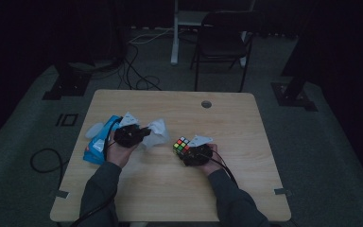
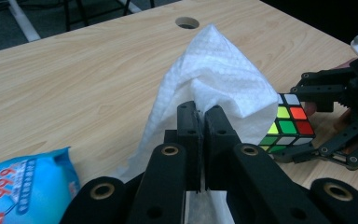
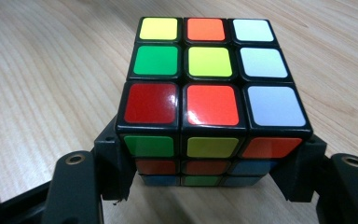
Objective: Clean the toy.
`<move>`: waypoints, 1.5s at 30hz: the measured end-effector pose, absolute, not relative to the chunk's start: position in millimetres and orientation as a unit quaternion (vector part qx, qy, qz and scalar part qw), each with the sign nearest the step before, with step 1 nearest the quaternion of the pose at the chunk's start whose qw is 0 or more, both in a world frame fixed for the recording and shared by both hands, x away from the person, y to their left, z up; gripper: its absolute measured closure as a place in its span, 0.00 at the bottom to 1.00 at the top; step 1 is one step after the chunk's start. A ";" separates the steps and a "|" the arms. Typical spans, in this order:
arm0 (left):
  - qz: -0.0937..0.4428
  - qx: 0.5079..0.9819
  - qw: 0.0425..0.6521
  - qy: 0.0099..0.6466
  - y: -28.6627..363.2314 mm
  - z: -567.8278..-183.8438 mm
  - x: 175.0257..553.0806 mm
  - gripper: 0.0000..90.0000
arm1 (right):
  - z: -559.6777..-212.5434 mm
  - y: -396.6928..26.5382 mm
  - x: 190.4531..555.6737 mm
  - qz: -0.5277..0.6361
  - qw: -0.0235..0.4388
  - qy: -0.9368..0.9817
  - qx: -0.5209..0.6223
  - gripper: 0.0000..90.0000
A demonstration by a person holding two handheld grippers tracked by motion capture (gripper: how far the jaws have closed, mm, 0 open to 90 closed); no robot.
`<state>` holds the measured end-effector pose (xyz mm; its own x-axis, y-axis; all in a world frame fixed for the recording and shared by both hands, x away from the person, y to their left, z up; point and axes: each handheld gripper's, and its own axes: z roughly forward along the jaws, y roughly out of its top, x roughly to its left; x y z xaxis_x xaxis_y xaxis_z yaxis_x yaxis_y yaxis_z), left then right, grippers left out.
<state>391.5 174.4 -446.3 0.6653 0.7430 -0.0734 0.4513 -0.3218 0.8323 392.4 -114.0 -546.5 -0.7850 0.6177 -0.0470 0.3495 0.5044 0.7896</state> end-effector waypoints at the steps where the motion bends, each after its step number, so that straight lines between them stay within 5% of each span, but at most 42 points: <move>1: 0.163 0.797 0.446 0.373 172.6 -446.1 391.2 0.98 | -546.2 -114.6 391.7 0.410 0.165 0.852 0.283 0.38; 45: 0.098 0.831 0.447 0.317 103.7 -482.8 375.3 0.98 | -533.3 -105.1 366.9 0.413 0.148 0.862 0.255 0.38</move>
